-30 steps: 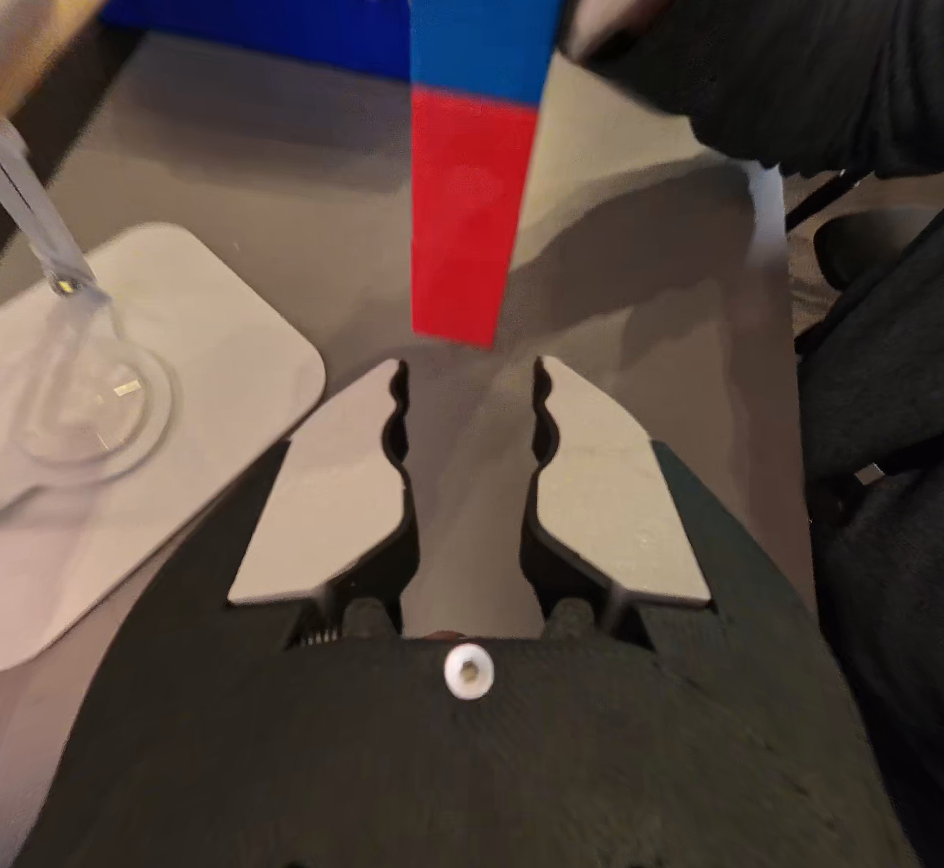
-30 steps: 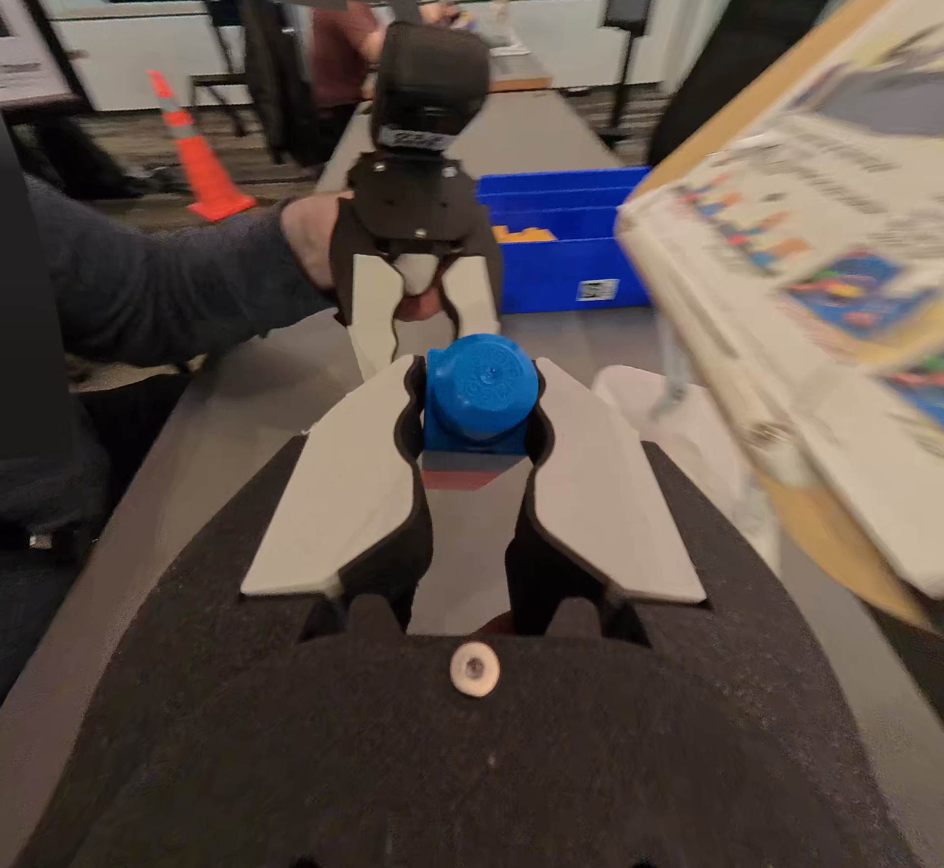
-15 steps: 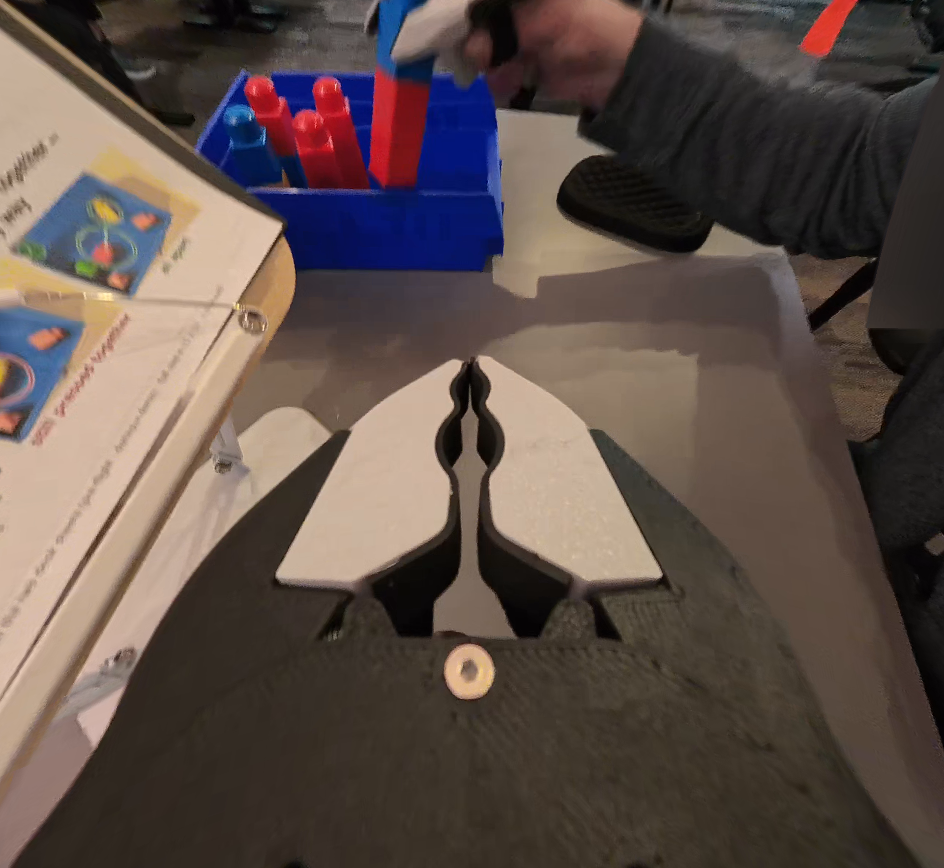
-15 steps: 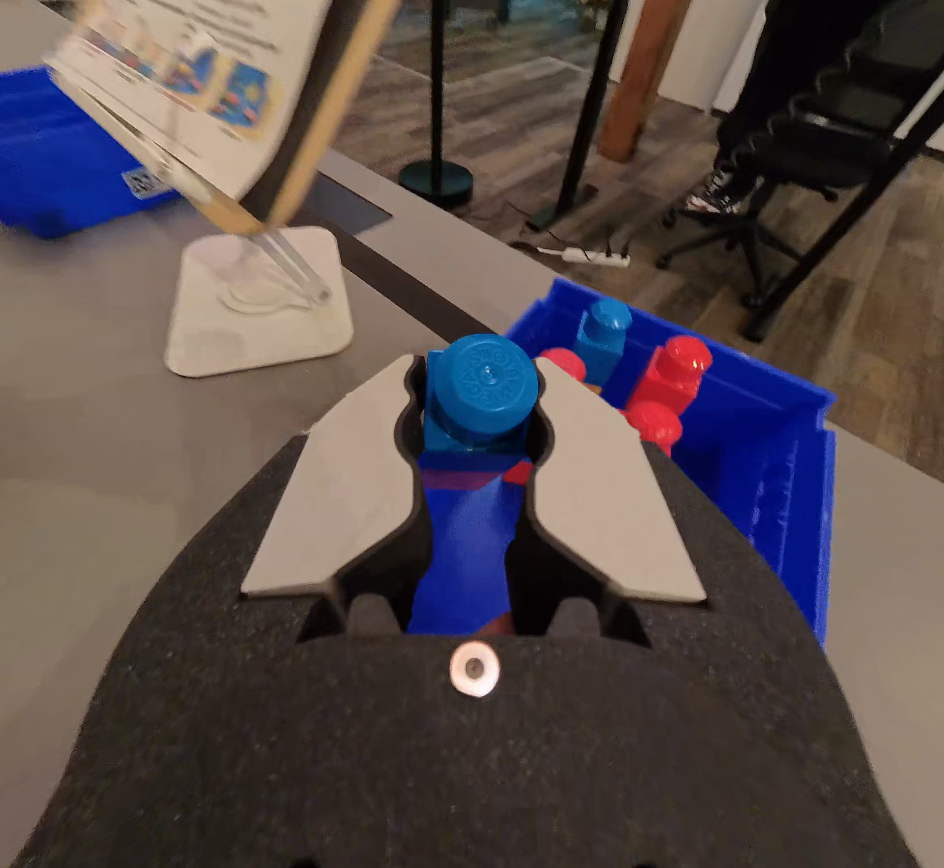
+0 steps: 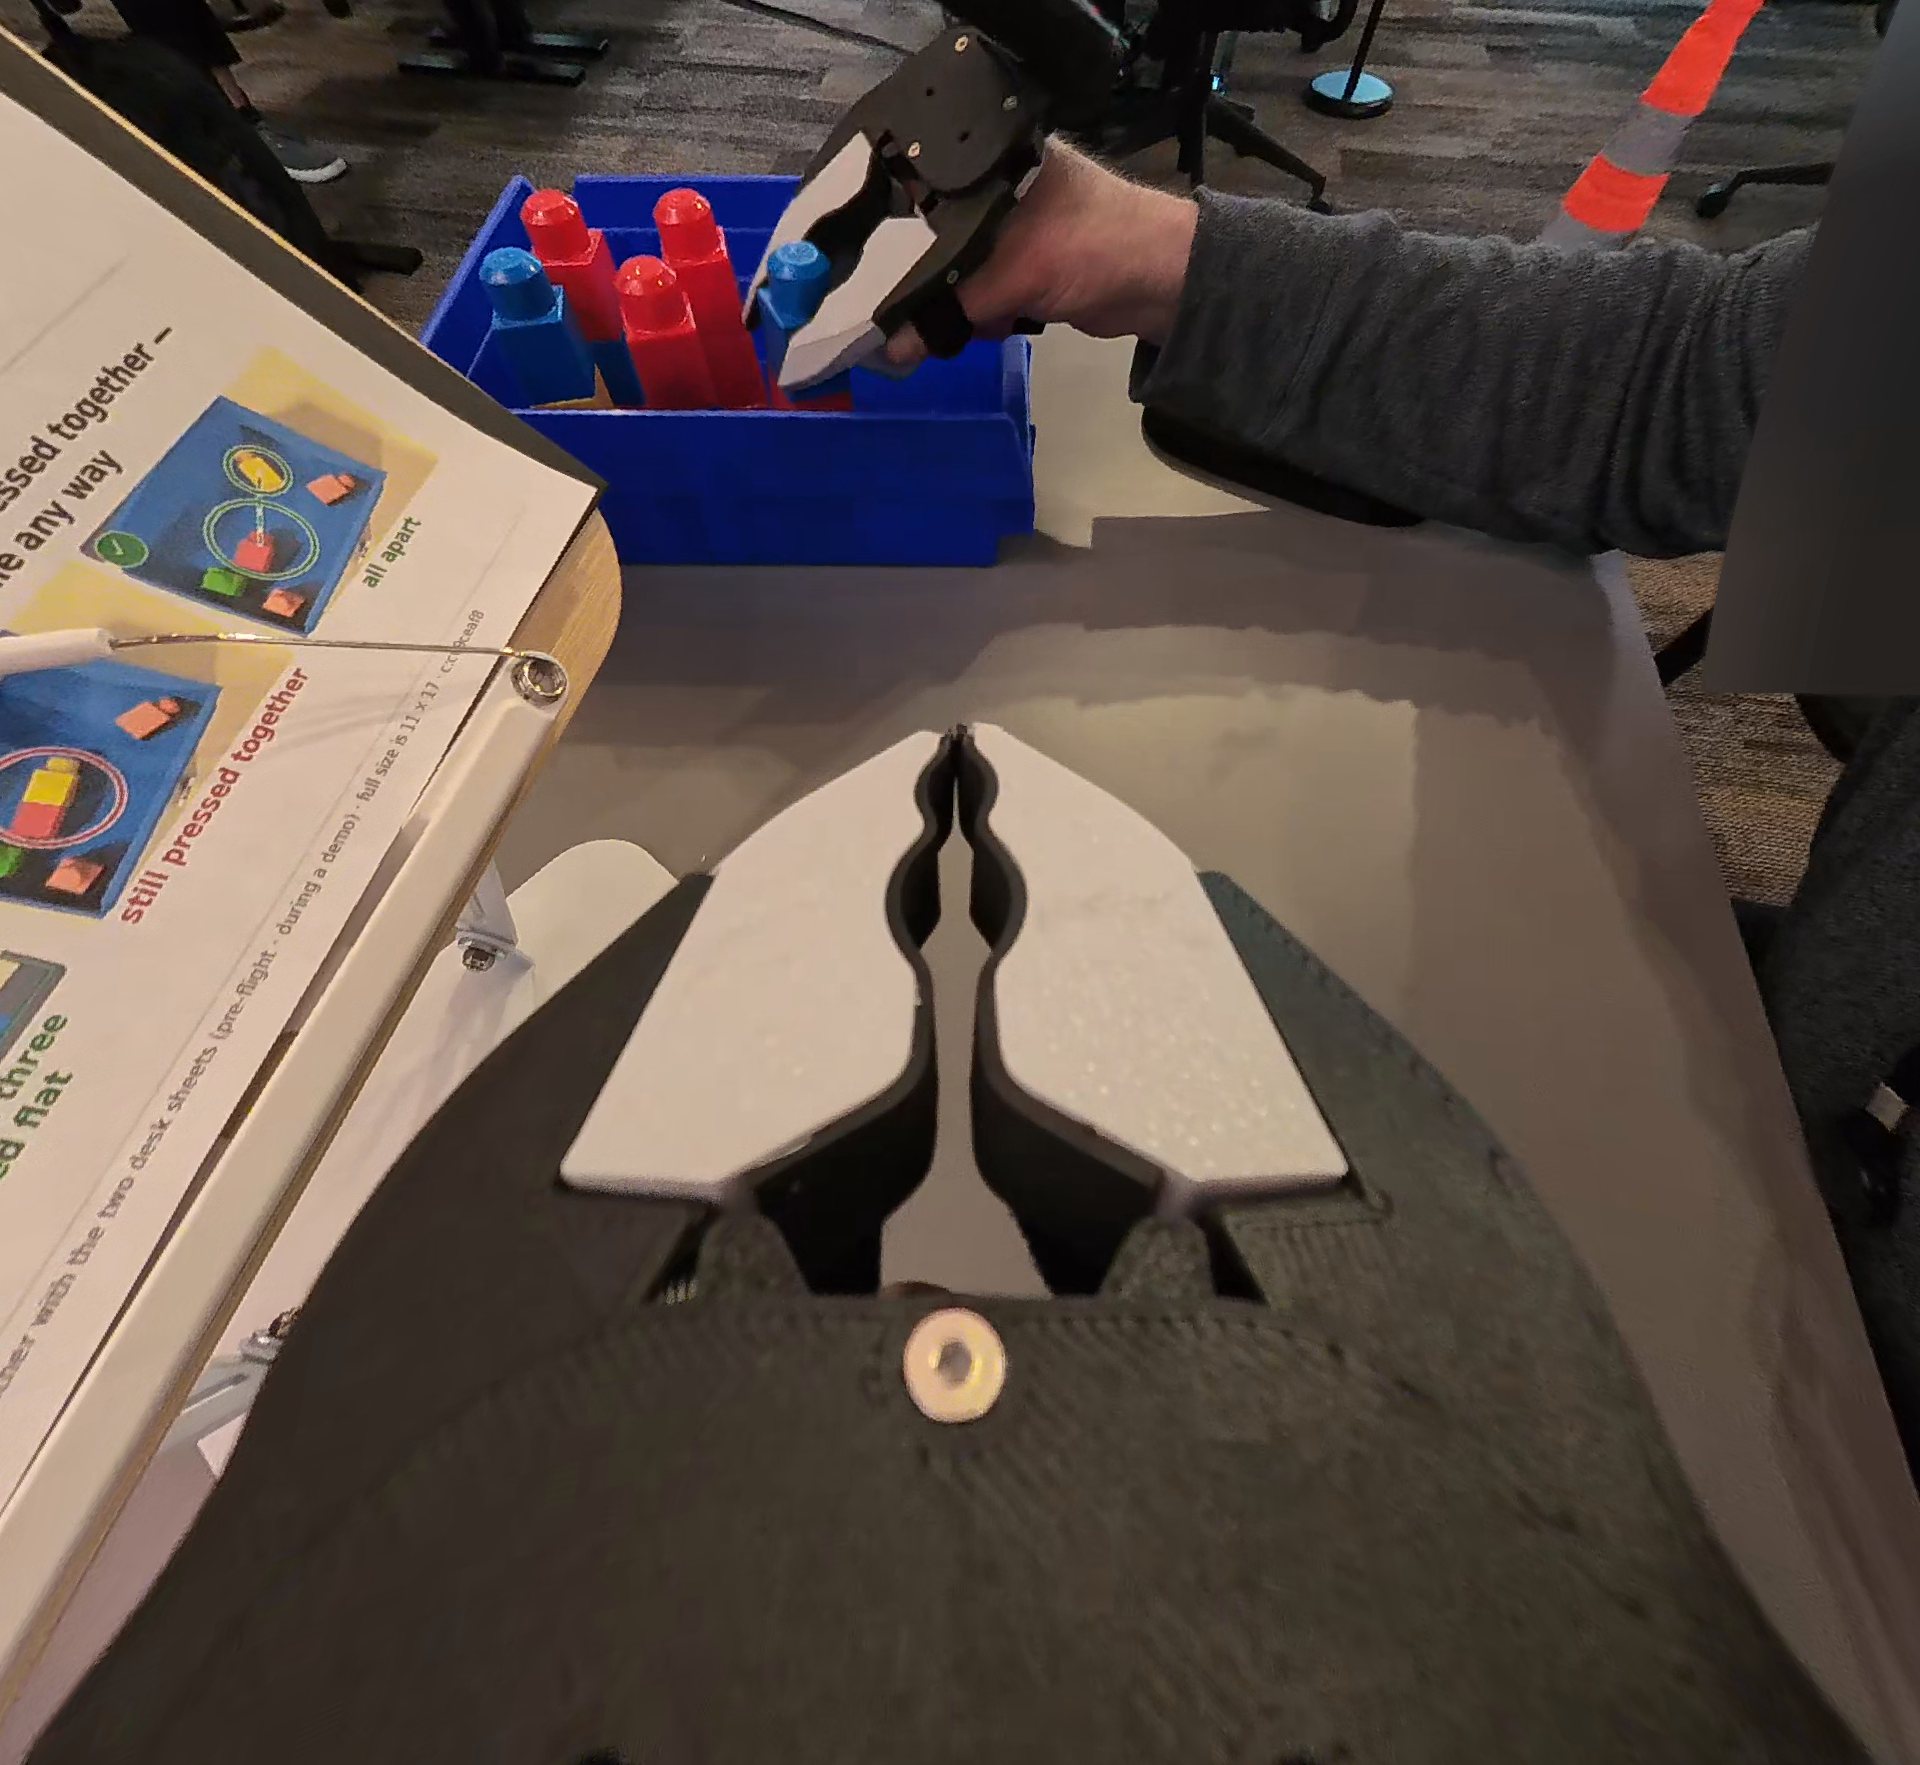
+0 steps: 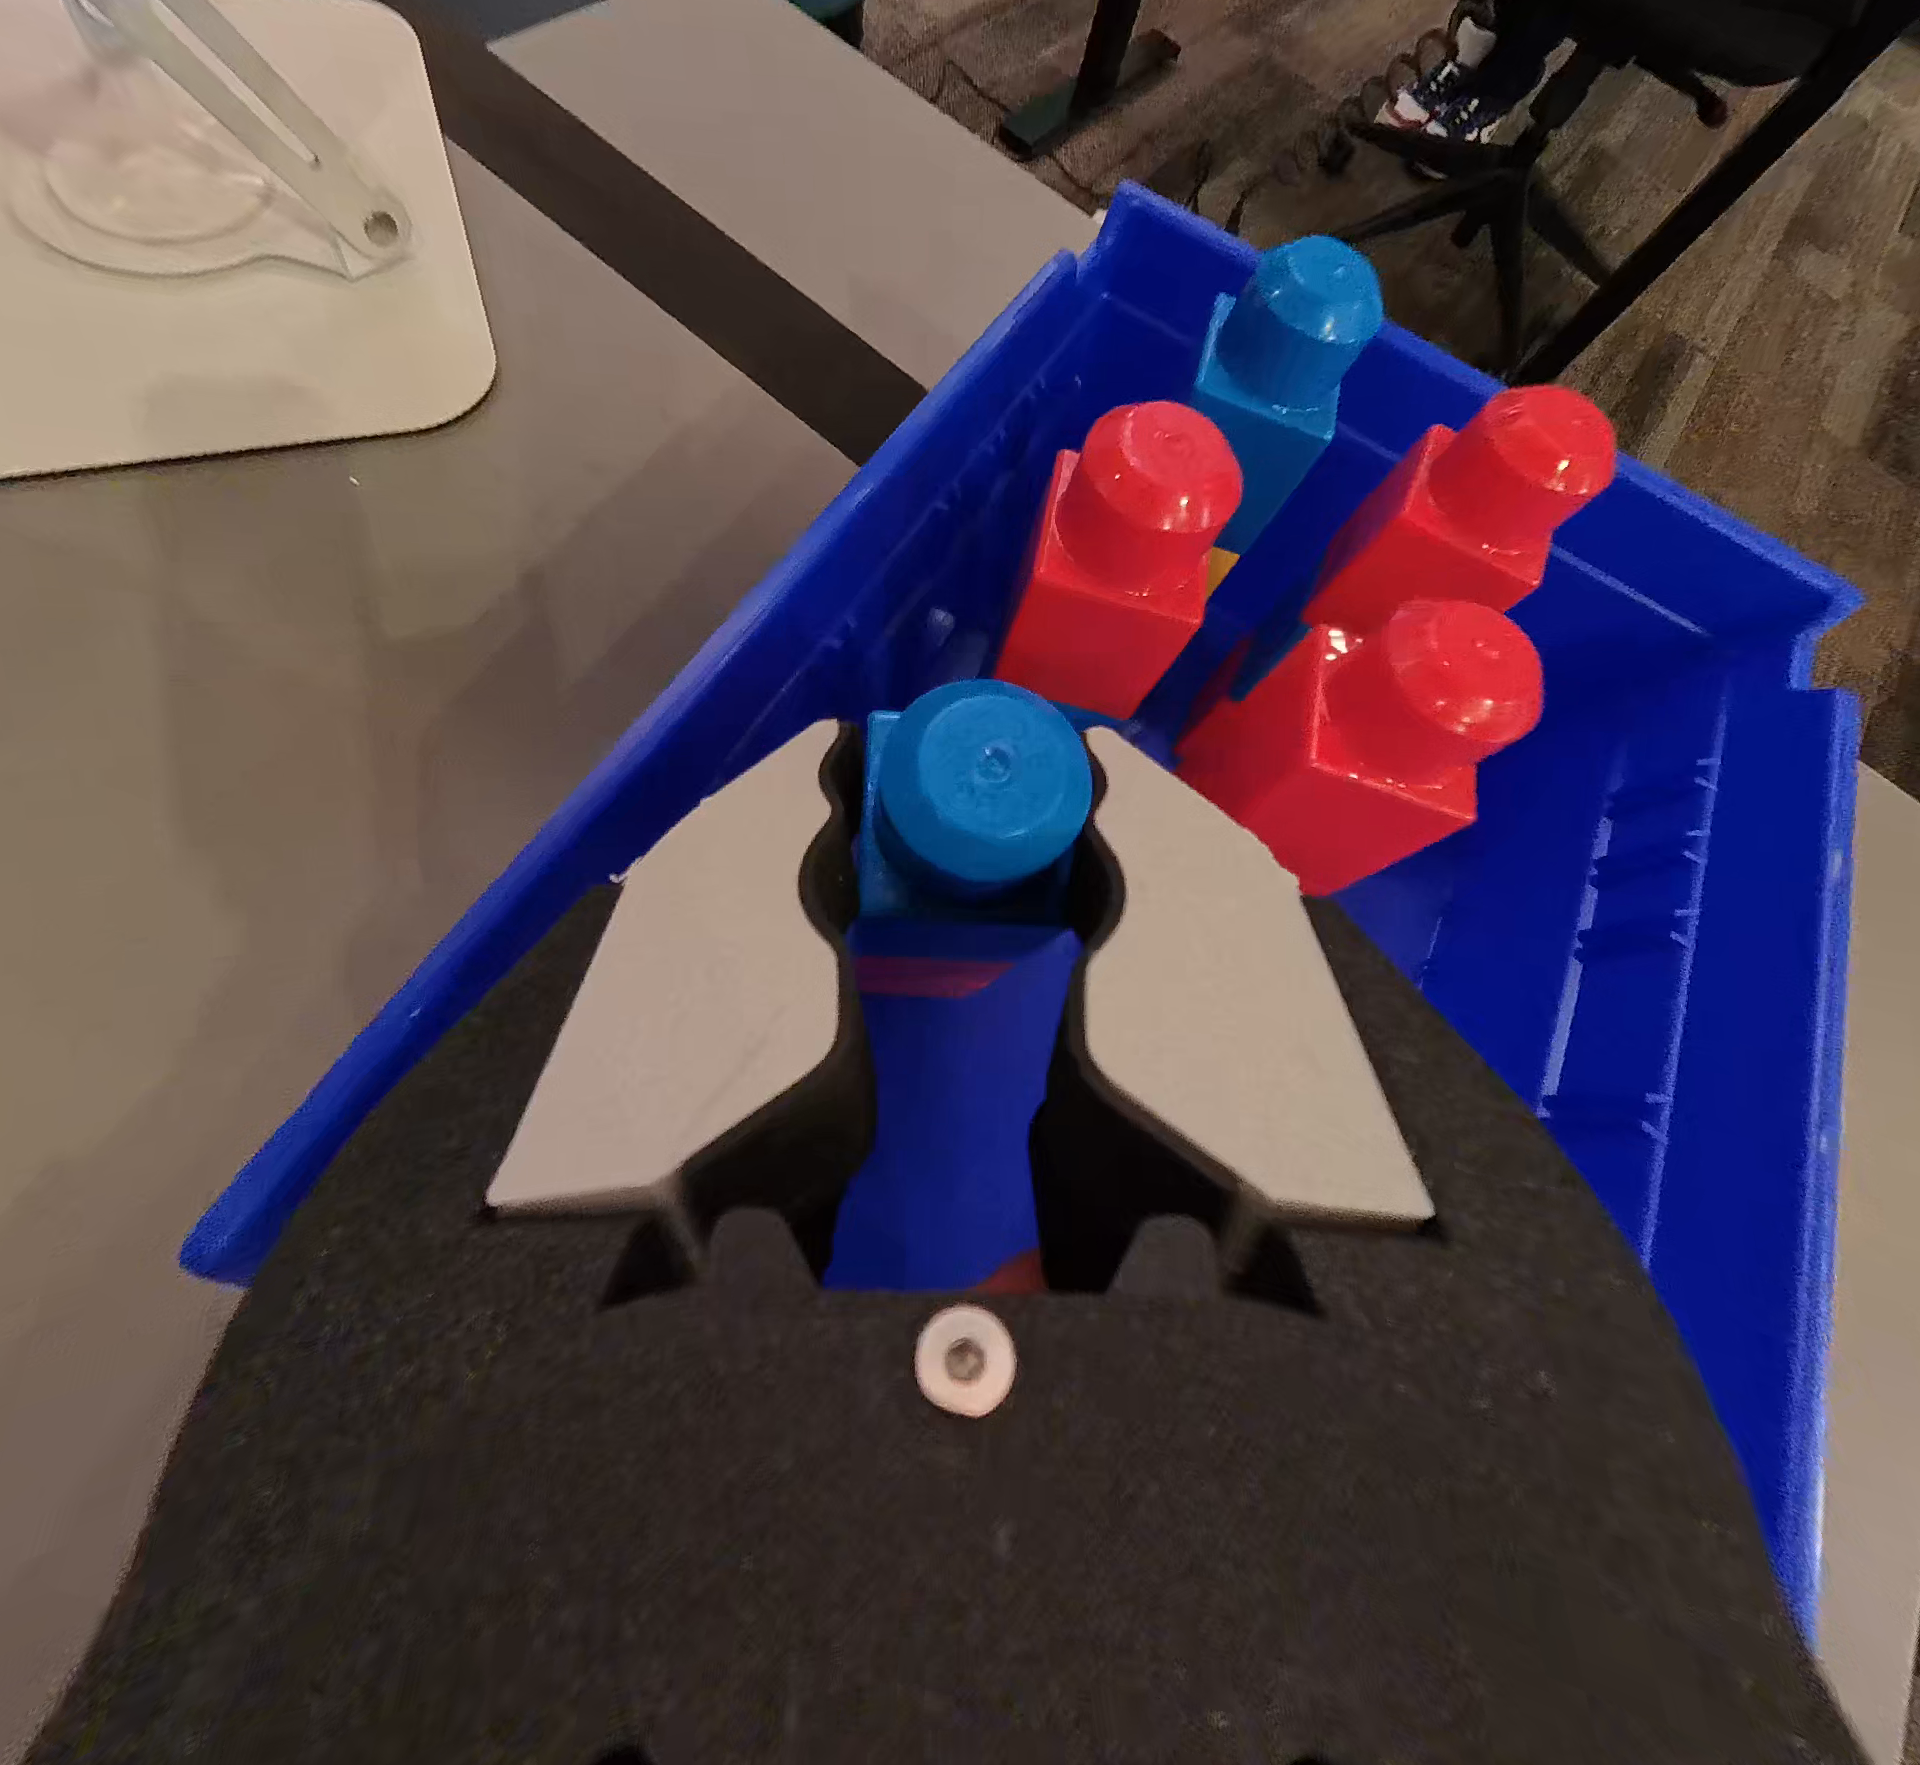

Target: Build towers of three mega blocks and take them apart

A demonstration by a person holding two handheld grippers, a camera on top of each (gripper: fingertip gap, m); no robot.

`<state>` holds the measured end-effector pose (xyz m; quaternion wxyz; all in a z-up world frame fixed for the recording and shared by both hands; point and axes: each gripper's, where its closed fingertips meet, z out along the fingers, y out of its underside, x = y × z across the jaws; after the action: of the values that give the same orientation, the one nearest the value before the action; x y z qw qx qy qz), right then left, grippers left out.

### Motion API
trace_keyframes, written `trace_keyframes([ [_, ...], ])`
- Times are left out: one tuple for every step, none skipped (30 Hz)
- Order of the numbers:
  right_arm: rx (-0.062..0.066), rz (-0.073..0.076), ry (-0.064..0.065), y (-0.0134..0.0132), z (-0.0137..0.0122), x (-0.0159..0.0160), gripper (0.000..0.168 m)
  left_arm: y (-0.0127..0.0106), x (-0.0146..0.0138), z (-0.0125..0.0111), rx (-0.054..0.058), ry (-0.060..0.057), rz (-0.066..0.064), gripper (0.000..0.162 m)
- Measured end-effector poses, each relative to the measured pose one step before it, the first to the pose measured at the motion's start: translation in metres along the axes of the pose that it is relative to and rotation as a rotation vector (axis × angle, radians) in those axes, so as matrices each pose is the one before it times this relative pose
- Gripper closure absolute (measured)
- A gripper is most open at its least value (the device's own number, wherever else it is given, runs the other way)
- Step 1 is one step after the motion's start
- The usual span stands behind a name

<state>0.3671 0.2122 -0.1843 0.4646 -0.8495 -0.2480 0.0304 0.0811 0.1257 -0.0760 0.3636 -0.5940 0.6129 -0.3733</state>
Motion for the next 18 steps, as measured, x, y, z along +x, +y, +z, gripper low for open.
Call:
trace_keyframes([
  [-0.0155, -0.0059, 0.0034, 0.00176, 0.00238, -0.00029, 0.131, 0.00010, 0.00003, -0.00034, -0.0003, 0.0020, -0.0009, 0.162],
  [-0.0023, 0.0001, 0.0023, 0.00010, 0.00169, -0.00019, 0.131, -0.00003, 0.00028, -0.00024, 0.0016, 0.0026, -0.0003, 0.162],
  [0.0019, 0.0043, -0.0063, -0.00078, 0.00090, -0.00098, 0.131, -0.00002, -0.00017, -0.00019, 0.0012, 0.0005, -0.0008, 0.162],
  [-0.0020, 0.0015, -0.0009, -0.00028, 0.00075, -0.00027, 0.131, 0.00024, -0.00019, 0.00005, -0.0004, 0.0004, -0.0009, 0.162],
  [-0.0034, -0.0015, 0.0056, -0.00016, 0.00053, 0.00067, 0.130, 0.00060, -0.00001, 0.00011, -0.0022, 0.0011, -0.0008, 0.162],
  [-0.0034, -0.0028, 0.0058, -0.00007, 0.00032, 0.00056, 0.130, 0.00048, 0.00026, 0.00014, -0.0024, 0.0027, -0.0004, 0.162],
  [-0.0064, -0.0004, -0.0010, 0.00029, 0.00042, -0.00015, 0.125, 0.00020, 0.00044, 0.00028, -0.0012, 0.0022, 0.0005, 0.162],
  [-0.0098, 0.0022, -0.0033, 0.00099, 0.00036, -0.00003, 0.123, 0.00023, 0.00047, 0.00039, -0.0022, 0.0023, 0.0001, 0.162],
  [0.0019, -0.0007, 0.0035, -0.00043, -0.00034, 0.00091, 0.121, 0.00047, 0.00030, 0.00047, -0.0041, 0.0012, -0.0009, 0.162],
  [0.0107, -0.0014, 0.0029, -0.00144, -0.00113, 0.00074, 0.119, 0.00046, 0.00029, 0.00035, -0.0033, 0.0011, 0.0004, 0.162],
  [0.0024, -0.0010, -0.0019, -0.00059, -0.00092, 0.00009, 0.118, 0.00027, 0.00022, 0.00027, -0.0008, 0.0009, 0.0011, 0.162],
  [-0.0058, -0.0017, 0.0037, 0.00036, -0.00098, 0.00096, 0.117, 0.00019, 0.00022, 0.00021, -0.0008, 0.0025, -0.0002, 0.162],
  [0.0003, -0.0041, 0.0069, -0.00047, -0.00159, 0.00125, 0.116, 0.00009, 0.00007, 0.00011, -0.0003, 0.0010, -0.0006, 0.162],
  [0.0114, 0.0004, 0.0010, -0.00190, -0.00246, 0.00039, 0.114, -0.00006, -0.00021, 0.00003, 0.0005, -0.0013, -0.0008, 0.162],
  [0.0151, 0.0086, -0.0038, -0.00275, -0.00327, -0.00018, 0.114, -0.00009, -0.00024, 0.00004, 0.0007, -0.0005, -0.0017, 0.162],
  [0.0098, 0.0054, 0.0033, -0.00252, -0.00463, 0.00049, 0.114, -0.00017, -0.00022, -0.00029, 0.0010, -0.0012, -0.0003, 0.162],
  [0.0135, -0.0030, 0.0168, -0.00347, -0.00662, 0.00190, 0.113, -0.00026, -0.00043, -0.00061, 0.0015, -0.0030, 0.0009, 0.162],
  [0.0239, -0.0053, 0.0209, -0.00578, -0.00870, 0.00172, 0.114, -0.00023, -0.00007, -0.00069, 0.0016, -0.0007, 0.0001, 0.162],
])
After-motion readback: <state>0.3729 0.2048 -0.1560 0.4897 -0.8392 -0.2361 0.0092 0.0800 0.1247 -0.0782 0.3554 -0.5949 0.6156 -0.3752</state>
